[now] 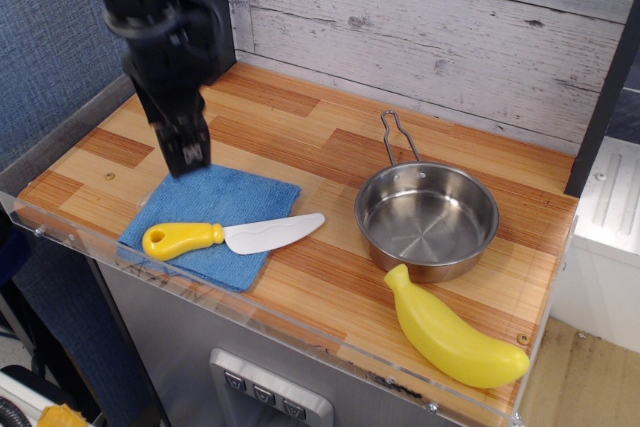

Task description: Place the knife on the blue towel.

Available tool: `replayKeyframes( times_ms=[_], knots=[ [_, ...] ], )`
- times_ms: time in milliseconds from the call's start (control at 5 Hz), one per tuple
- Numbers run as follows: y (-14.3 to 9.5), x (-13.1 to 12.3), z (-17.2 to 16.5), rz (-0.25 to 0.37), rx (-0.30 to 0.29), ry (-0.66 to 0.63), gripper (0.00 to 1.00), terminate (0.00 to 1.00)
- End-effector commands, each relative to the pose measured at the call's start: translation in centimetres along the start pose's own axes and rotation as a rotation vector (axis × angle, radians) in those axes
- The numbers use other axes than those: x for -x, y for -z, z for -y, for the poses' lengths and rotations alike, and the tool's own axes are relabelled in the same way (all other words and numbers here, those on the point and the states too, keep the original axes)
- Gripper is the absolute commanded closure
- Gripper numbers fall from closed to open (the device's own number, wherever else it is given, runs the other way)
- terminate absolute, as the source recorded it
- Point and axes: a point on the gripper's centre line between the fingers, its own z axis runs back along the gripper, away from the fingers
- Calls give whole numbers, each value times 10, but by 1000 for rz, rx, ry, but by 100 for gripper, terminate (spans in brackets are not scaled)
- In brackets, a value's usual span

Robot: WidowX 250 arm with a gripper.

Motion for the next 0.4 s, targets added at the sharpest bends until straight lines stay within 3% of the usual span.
replayKeyframes(
  times_ms=[0, 200],
  knots=[
    [-69, 24, -39, 135, -94, -103, 0, 0],
    [-80, 29, -49, 182, -88, -140, 0, 100]
  ],
)
